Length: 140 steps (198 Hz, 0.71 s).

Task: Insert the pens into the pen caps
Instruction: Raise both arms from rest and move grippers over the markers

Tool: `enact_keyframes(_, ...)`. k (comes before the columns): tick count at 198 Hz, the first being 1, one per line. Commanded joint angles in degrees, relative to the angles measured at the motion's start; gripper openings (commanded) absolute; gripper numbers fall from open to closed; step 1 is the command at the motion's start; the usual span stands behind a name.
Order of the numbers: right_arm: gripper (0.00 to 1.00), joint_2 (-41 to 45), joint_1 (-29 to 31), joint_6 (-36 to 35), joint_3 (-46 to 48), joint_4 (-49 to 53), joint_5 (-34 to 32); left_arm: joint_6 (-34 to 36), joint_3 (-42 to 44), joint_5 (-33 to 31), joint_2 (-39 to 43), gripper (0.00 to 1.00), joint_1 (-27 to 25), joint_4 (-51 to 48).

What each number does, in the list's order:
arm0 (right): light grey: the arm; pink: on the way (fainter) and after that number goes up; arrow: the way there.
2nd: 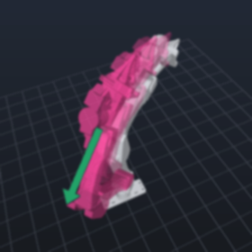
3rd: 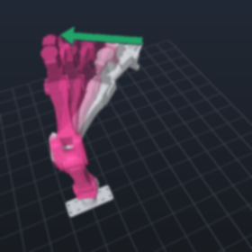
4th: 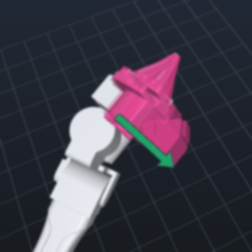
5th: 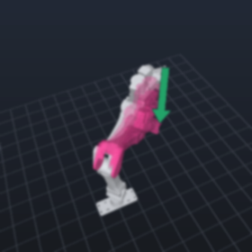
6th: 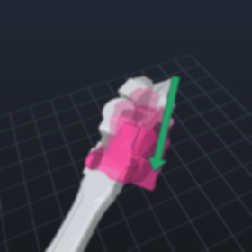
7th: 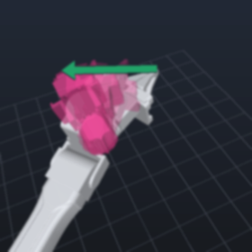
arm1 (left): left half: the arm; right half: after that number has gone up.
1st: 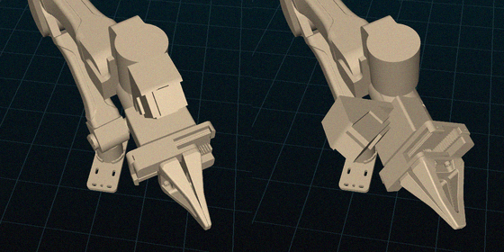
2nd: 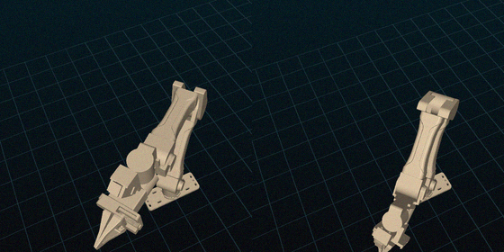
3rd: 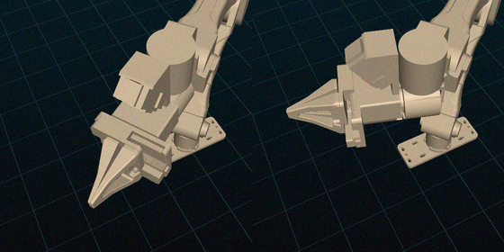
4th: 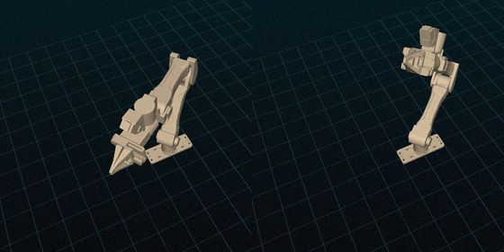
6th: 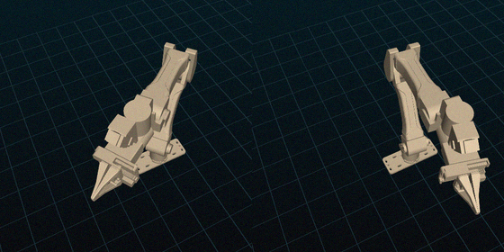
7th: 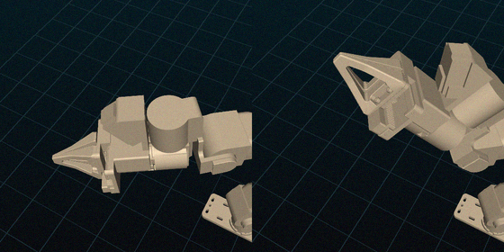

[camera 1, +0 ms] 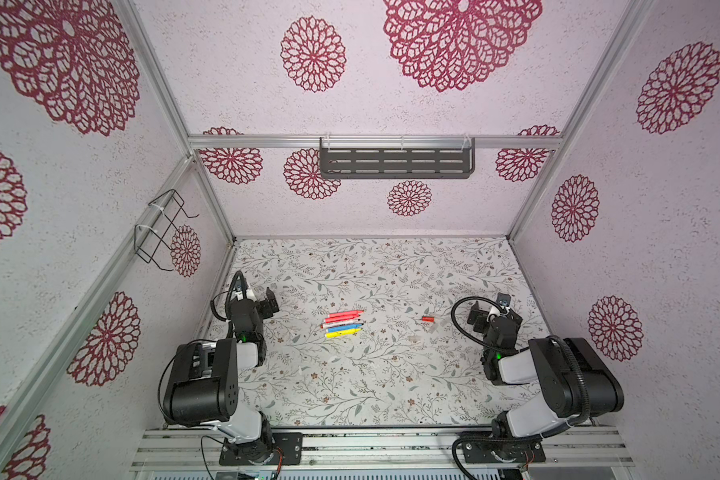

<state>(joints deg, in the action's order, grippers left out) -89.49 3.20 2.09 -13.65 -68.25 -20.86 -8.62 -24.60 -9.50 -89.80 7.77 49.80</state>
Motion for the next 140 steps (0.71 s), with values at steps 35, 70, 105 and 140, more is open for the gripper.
enact_keyframes(35,0.99,1.34,0.05,0.29,-0.48,-1.86,0.18,0.26,-0.23,1.27,0.50,0.97,0.22,-0.27)
enact_keyframes(70,0.99,6.62,0.52,-1.06,1.14,-0.72,1.25,0.31,0.14,1.40,0.84,0.97,0.23,0.20)
enact_keyframes(105,0.99,33.04,3.54,2.97,-5.11,26.52,4.08,-0.07,-6.98,-21.54,8.00,0.98,-6.25,-18.39)
enact_keyframes(140,0.99,53.53,1.76,32.39,-13.13,62.55,8.02,-8.30,-24.92,-20.94,16.51,0.98,-8.63,-55.77)
